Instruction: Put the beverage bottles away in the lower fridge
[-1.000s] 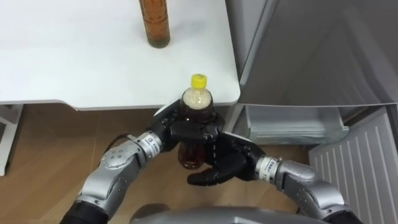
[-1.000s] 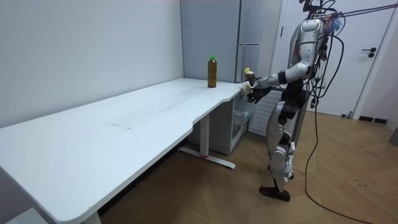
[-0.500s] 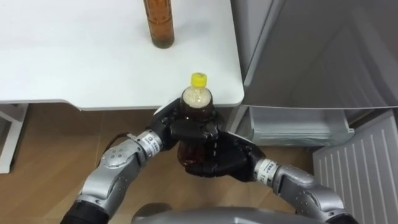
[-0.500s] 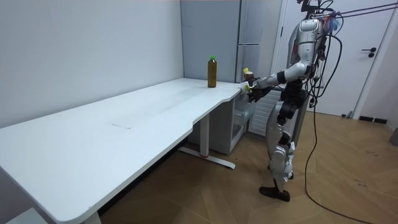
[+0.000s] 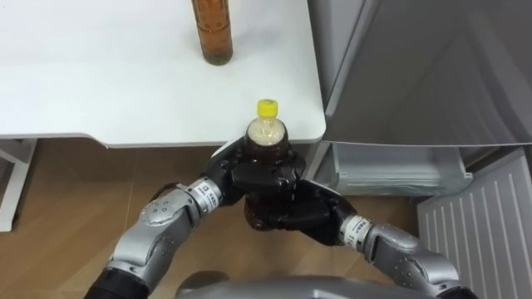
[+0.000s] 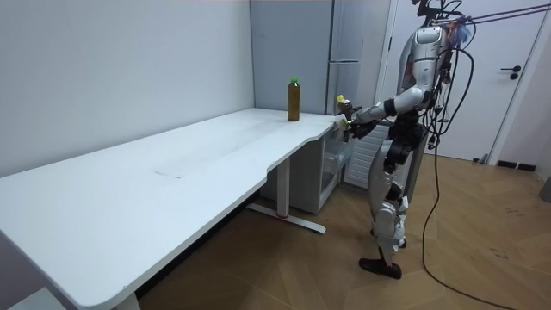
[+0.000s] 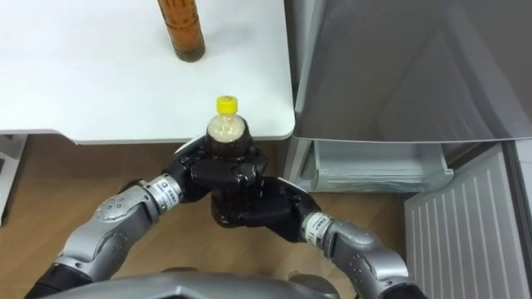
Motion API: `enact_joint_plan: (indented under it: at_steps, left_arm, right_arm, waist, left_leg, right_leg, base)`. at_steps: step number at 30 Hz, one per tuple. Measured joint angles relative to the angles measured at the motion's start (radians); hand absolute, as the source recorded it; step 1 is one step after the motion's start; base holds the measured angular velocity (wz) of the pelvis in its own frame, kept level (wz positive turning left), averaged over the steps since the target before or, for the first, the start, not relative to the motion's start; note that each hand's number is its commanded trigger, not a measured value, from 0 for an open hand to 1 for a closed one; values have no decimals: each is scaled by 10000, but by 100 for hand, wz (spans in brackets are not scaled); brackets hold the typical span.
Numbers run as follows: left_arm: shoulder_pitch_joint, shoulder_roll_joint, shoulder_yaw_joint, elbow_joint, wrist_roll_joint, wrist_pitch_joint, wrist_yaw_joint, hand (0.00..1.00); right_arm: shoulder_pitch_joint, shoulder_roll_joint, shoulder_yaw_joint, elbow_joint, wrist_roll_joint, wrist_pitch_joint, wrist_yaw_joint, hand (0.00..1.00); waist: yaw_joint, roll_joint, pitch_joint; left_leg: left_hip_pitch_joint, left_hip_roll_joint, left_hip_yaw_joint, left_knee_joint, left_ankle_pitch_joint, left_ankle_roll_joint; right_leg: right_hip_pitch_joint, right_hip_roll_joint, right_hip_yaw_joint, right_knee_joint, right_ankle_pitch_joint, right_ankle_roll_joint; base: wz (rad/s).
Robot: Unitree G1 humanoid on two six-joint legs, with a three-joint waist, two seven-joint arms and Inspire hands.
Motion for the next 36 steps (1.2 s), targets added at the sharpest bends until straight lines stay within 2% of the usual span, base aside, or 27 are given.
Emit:
enact_joint_plan:
  at_steps: [1,2,3,20,25,29,36]
  left_arm:
    - [0,0,-6,0,0,0,1,62]
    - [0,0,-16,0,0,0,3,24]
    - [-1,-1,-29,0,-1,0,4,0]
    - [-223,32,47,-7,201,-227,219,0]
    - [-236,36,105,-455,584,-229,218,0]
    - [-255,37,154,-1022,721,-232,211,0]
    - [-305,21,117,-1369,559,-302,240,0]
  right_arm:
    - [0,-8,8,0,6,-4,0,100]
    - [0,-25,23,10,54,-7,0,100]
    - [0,-53,54,25,122,-18,0,100]
    - [1,-139,102,28,787,-100,47,100]
    - [-9,-98,76,6,869,-240,289,100]
    - [-10,-56,84,-46,1153,-544,582,100]
    - [-9,6,150,-51,1527,-569,848,100]
  waist:
    - [-4,0,0]
    - [-7,0,0]
    - [-6,2,0]
    - [-5,8,2]
    - [-44,-16,4]
    - [-82,-51,3]
    - [-116,-64,10]
  left_leg:
    - [-5,0,0,-4,0,0]
    - [-11,1,0,-11,0,0]
    - [-13,1,0,-20,0,0]
    - [-7,0,-3,-10,0,0]
    - [-58,1,-41,-4,0,0]
    - [-85,1,-62,58,-2,0]
    - [24,4,-45,64,-2,0]
  right_leg:
    - [0,0,-3,0,0,0]
    - [2,0,-7,0,0,0]
    - [3,1,-7,-2,0,0]
    - [34,1,-23,-10,0,0]
    - [8,1,-52,-21,0,0]
    - [23,0,-75,-31,3,4]
    - [144,-6,-84,-44,8,7]
  base:
    - [0]
    - [0]
    - [0]
    - [0]
    - [1]
    - [1]
    - [0]
